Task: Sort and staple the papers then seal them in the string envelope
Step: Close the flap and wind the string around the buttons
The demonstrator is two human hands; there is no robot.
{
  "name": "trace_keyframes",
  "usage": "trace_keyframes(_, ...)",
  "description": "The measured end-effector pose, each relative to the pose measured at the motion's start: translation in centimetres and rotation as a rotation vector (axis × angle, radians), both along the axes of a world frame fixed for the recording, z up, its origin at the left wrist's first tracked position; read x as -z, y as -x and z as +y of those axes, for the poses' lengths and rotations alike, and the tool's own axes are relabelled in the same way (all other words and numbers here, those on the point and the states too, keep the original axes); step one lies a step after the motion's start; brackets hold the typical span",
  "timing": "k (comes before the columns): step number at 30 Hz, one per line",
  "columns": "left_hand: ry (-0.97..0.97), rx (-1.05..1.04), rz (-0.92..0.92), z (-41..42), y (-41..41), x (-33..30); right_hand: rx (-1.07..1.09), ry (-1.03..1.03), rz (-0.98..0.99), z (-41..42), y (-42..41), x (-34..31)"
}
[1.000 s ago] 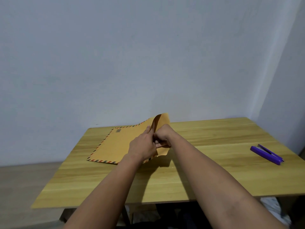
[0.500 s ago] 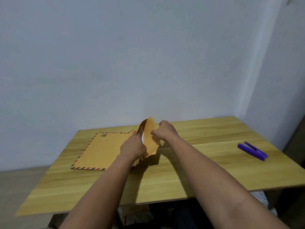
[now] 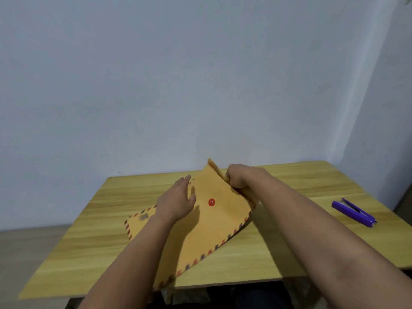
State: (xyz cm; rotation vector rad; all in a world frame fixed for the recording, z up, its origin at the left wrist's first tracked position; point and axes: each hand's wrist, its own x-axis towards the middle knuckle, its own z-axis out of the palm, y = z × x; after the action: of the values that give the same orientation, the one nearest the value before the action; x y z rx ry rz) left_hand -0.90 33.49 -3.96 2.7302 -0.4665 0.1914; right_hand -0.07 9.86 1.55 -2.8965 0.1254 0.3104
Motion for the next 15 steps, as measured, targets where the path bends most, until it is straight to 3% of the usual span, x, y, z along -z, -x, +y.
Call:
trace_keyframes(8,-0.163,0.006,0.112,2.4,-4.1,3.5,0.019,-0.084,-0.310,0.7,-6.8,2.1)
trace_keyframes(11,-0.330,-0.002,0.199,2.2,-4.0,5.0,0.038,-0.111,-0.339,1.6,-8.1,4.8)
trace_keyframes(15,-0.399,-0.072,0.207,1.2,-3.7,5.2,0.005,-0.059,-0.273,2.1,-8.2,7.2)
